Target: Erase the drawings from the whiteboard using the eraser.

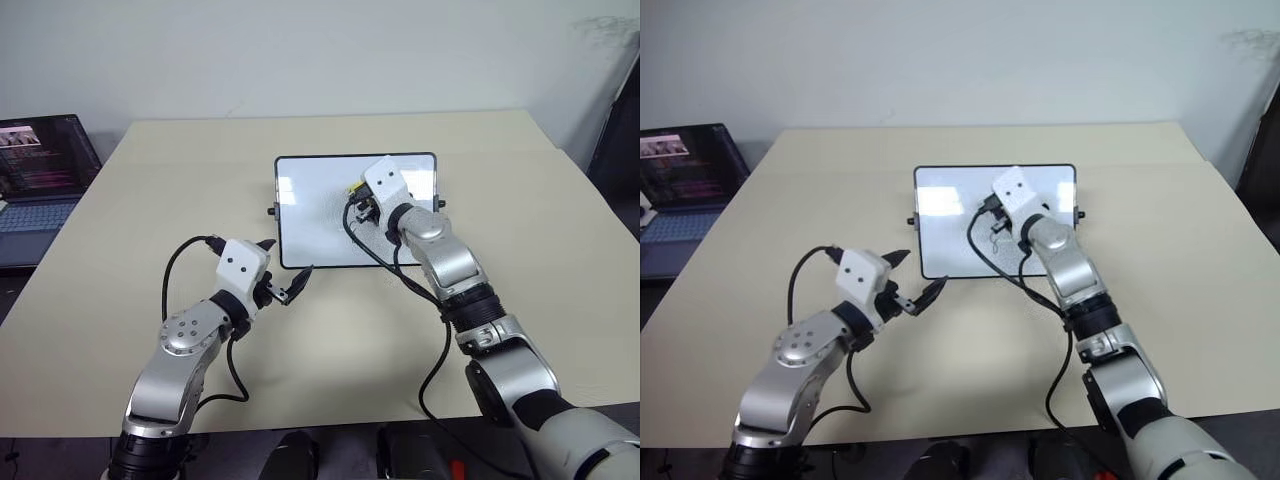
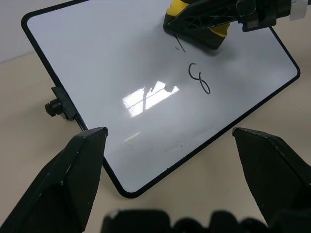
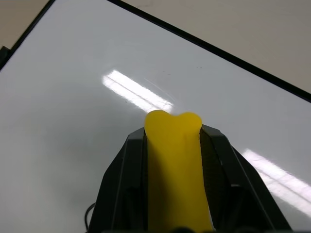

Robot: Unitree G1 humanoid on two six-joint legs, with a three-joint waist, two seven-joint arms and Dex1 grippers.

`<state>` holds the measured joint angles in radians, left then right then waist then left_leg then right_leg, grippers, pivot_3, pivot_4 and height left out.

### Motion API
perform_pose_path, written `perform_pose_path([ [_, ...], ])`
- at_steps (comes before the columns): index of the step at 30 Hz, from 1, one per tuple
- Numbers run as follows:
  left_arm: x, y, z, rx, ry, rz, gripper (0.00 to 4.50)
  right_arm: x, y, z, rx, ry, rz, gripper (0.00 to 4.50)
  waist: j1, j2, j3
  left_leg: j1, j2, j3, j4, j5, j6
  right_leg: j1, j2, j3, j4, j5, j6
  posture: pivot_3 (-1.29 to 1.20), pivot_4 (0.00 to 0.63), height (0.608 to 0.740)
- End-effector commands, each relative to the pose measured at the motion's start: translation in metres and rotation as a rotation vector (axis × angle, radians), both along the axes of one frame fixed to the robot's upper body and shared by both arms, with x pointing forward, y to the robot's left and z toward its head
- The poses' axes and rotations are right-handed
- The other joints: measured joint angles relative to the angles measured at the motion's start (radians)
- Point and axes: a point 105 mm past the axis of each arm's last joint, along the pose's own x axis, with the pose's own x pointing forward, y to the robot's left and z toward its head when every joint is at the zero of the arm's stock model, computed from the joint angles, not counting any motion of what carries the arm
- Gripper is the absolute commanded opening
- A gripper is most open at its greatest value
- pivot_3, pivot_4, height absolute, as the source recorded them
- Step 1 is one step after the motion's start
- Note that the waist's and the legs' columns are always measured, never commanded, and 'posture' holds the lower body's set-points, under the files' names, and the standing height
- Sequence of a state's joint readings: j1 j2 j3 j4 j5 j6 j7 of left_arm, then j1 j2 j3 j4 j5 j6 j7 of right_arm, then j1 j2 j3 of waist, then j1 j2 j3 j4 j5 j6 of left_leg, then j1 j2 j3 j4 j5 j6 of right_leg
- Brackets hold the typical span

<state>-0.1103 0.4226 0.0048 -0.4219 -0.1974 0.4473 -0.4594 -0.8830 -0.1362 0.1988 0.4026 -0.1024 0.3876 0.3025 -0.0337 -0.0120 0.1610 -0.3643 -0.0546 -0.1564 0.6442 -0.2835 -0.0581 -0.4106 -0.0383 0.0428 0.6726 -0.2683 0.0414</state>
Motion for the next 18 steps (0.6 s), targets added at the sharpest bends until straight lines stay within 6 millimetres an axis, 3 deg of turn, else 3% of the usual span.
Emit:
perform_pose_path([
  [1, -0.002, -0.005, 0.012, -0.002, -0.054, -0.012, 4.50, 0.000, 0.003, 0.006, -0.039, -0.035, 0.009, 1.14, 0.000, 0.000, 0.000, 0.000, 0.000, 0.000, 0.000, 0.000, 0.000, 0.000, 0.000, 0.000, 0.000, 0.000, 0.000, 0.00, 0.150, 0.740],
  [18, -0.001, 0.002, 0.013, 0.014, -0.060, 0.010, 4.50, -0.021, -0.006, -0.032, -0.078, 0.061, 0.012, 1.14, 0.000, 0.000, 0.000, 0.001, 0.000, -0.001, 0.001, 0.000, 0.000, 0.001, 0.000, 0.000, 0.001, 0.000, 0.000, 0.00, 0.150, 0.740],
])
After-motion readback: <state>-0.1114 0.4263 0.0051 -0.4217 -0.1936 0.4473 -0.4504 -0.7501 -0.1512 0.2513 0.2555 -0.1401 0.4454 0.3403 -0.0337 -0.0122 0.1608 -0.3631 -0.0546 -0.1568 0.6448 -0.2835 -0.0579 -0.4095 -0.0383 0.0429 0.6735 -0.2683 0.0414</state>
